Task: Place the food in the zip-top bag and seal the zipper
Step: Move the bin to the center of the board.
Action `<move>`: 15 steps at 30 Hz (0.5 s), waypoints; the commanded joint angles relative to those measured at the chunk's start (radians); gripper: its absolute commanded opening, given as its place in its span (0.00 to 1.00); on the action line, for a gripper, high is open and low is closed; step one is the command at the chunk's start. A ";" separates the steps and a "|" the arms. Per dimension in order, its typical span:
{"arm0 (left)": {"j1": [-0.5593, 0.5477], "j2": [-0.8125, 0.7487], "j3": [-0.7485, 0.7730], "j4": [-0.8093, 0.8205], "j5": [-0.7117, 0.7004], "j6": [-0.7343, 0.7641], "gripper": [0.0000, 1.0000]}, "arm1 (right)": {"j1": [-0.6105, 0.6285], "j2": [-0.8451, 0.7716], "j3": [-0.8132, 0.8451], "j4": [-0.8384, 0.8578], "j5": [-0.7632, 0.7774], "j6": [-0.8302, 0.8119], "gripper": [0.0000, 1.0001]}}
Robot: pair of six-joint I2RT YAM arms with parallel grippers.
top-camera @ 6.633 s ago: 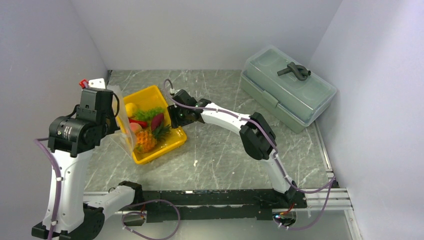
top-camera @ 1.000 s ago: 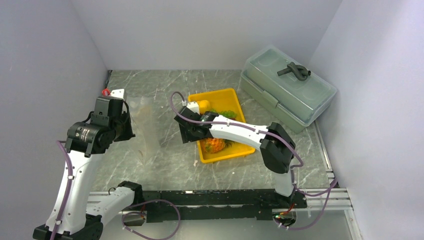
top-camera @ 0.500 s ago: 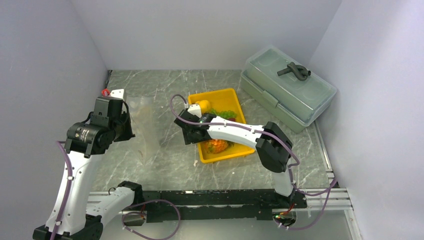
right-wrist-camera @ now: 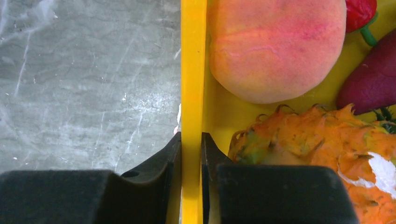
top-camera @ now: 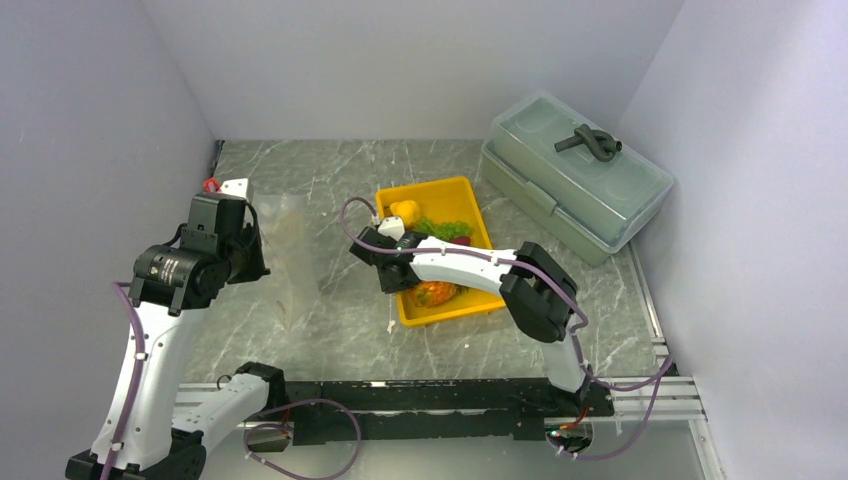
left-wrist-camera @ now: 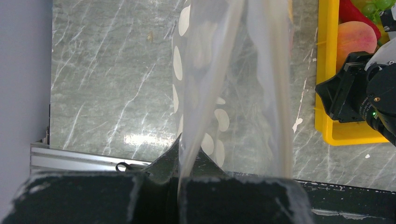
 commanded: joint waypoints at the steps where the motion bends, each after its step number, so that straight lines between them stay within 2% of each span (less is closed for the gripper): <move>1: -0.004 -0.015 0.017 0.001 -0.009 0.005 0.00 | 0.000 -0.017 -0.018 0.021 0.012 0.010 0.10; 3: -0.004 -0.013 0.023 0.000 -0.008 0.004 0.00 | -0.002 -0.032 -0.042 0.032 0.017 0.012 0.01; 4: -0.004 -0.012 0.025 -0.001 -0.007 0.006 0.00 | -0.002 -0.039 -0.054 0.036 0.021 0.016 0.00; 15: -0.004 0.008 0.036 0.016 0.034 0.017 0.00 | -0.020 -0.159 -0.203 0.049 0.083 0.079 0.00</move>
